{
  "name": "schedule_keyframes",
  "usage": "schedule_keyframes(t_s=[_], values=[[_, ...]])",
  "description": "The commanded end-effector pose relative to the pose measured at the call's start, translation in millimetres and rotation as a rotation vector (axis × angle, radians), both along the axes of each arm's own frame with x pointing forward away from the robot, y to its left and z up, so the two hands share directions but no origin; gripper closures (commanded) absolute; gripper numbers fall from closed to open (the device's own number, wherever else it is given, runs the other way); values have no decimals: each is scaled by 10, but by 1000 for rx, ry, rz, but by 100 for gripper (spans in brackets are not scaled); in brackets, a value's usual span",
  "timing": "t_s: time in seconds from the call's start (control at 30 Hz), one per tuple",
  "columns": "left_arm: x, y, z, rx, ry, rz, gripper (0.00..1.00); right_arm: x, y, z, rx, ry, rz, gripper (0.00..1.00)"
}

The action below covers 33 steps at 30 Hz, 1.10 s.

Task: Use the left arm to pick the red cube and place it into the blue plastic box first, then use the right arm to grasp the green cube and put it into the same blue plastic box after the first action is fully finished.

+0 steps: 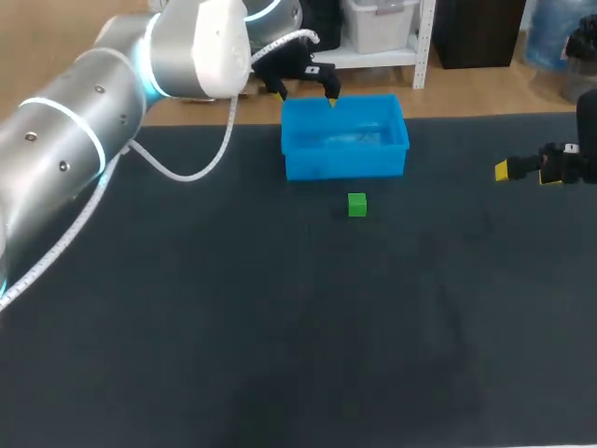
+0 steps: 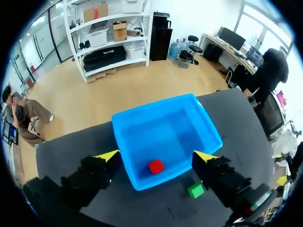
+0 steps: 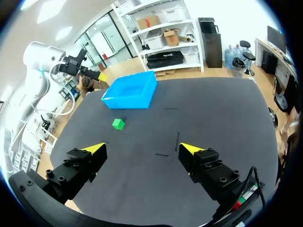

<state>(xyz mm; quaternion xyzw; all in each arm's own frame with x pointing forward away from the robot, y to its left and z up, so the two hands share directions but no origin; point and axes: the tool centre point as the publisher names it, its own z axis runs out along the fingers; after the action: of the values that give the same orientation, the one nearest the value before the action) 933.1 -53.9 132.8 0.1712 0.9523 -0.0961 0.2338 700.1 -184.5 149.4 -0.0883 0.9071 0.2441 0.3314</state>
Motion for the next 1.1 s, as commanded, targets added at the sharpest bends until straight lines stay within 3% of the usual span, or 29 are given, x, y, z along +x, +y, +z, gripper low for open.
schedule_keyframes(t_s=[0.03, 0.57, 1.1], values=[[-228, 136, -5, -27, -41, 7, 0, 2, 0, 1, -1, 1, 0, 0], [-566, 313, 42, -115, -89, 13, 0, 2, 0, 1, -1, 1, 0, 0], [-882, 366, 97, -147, -102, 31, 0, 2, 0, 1, -1, 1, 0, 0]])
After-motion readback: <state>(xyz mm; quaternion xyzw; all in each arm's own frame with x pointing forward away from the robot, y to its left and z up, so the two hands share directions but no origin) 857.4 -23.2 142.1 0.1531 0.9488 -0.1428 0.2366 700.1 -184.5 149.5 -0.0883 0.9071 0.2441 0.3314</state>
